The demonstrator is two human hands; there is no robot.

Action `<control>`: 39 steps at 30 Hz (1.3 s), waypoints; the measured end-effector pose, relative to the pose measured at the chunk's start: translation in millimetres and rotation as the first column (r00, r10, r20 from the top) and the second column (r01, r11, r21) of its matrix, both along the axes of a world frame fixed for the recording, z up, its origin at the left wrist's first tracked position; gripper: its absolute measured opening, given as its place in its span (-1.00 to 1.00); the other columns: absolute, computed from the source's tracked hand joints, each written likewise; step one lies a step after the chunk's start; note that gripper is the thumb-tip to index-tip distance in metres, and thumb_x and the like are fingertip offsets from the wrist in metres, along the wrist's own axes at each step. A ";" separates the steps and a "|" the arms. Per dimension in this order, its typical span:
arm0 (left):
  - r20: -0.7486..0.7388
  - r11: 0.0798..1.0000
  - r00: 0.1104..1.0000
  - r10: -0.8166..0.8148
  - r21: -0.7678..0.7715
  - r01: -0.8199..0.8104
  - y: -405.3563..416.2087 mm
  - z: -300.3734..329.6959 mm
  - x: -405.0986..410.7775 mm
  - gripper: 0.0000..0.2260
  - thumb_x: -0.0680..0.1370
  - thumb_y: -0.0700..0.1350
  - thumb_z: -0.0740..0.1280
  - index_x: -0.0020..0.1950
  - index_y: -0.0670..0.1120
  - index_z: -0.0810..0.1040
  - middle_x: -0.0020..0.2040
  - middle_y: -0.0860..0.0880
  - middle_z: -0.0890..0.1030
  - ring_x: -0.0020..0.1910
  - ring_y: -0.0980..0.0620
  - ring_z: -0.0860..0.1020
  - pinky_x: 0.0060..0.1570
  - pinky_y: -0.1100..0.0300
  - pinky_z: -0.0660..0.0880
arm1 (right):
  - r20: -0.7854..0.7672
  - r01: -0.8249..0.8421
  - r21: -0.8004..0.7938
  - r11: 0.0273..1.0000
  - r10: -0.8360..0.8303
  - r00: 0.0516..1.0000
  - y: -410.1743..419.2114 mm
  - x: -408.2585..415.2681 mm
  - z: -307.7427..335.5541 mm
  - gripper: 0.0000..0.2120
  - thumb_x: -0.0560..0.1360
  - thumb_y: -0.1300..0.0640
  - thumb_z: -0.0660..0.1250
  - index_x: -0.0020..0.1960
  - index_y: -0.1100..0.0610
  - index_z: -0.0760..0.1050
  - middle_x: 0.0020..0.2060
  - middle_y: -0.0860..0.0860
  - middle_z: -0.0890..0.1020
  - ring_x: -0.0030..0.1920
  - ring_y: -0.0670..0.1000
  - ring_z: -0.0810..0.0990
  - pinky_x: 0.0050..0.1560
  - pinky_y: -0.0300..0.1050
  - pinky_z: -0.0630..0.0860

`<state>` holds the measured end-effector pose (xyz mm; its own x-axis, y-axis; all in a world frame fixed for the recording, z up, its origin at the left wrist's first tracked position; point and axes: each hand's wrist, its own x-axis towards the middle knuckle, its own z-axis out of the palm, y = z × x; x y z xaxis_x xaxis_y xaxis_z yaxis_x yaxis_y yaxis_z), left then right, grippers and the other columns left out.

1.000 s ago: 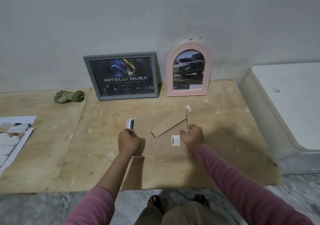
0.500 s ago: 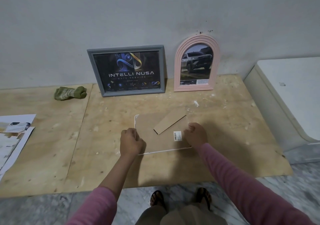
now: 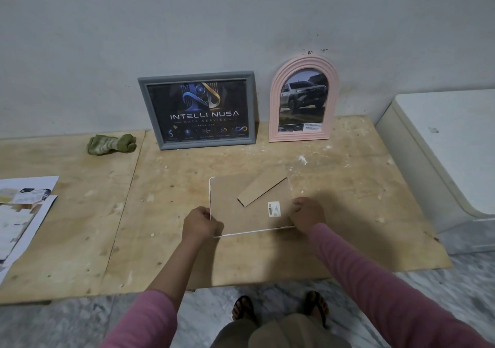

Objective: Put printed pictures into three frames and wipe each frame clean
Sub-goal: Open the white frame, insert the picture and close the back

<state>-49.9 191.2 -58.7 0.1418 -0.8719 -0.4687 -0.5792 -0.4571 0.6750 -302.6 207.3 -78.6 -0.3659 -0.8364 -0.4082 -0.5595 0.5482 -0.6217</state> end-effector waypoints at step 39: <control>-0.372 0.964 0.898 0.234 0.209 -0.165 -1.1 3.8 0.2 -0.66 0.39 -0.49 0.35 -0.05 -0.08 0.43 -0.30 -0.14 0.57 -0.39 -0.06 0.51 -0.39 0.19 0.49 | 0.541 0.170 -0.050 0.984 -0.116 0.833 -35.4 -7.9 23.7 -0.94 0.53 0.19 0.32 -0.10 0.17 0.51 -0.25 0.10 0.58 -0.33 0.04 0.56 -0.44 -0.15 0.56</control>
